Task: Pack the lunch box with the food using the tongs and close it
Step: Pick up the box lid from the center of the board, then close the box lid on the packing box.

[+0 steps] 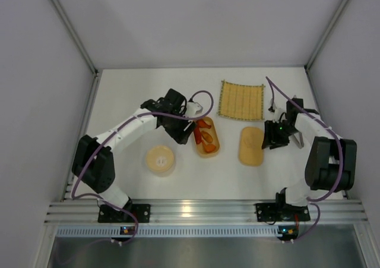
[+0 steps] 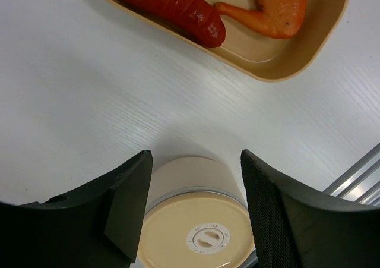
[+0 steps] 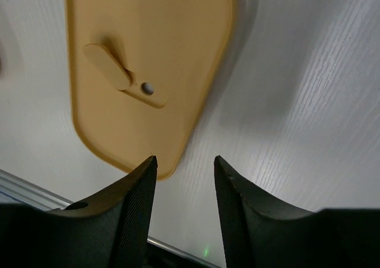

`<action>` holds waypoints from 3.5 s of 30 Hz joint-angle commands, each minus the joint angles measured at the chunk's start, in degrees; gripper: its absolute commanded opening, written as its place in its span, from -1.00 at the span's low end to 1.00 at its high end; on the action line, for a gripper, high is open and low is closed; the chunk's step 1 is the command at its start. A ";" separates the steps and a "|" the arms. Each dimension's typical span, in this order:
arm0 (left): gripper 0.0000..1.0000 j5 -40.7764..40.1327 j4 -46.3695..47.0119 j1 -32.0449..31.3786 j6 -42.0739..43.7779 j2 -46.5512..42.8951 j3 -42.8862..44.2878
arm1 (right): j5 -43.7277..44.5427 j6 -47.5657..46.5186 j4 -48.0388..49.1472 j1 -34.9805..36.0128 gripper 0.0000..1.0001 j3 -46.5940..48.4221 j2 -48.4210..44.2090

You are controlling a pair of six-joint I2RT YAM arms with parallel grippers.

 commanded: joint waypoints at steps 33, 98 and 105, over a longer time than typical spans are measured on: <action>0.33 -1.35 18.49 11.45 -9.76 5.85 3.88 | -1.68 1.24 -3.33 6.74 -1.00 12.60 6.92; 0.33 12.53 25.35 24.02 -26.20 10.17 3.90 | 4.38 29.80 -1.66 35.13 -1.00 33.70 18.25; 0.33 12.45 25.08 24.02 -26.03 10.26 3.64 | 5.96 29.71 -2.63 35.30 -1.00 34.48 19.12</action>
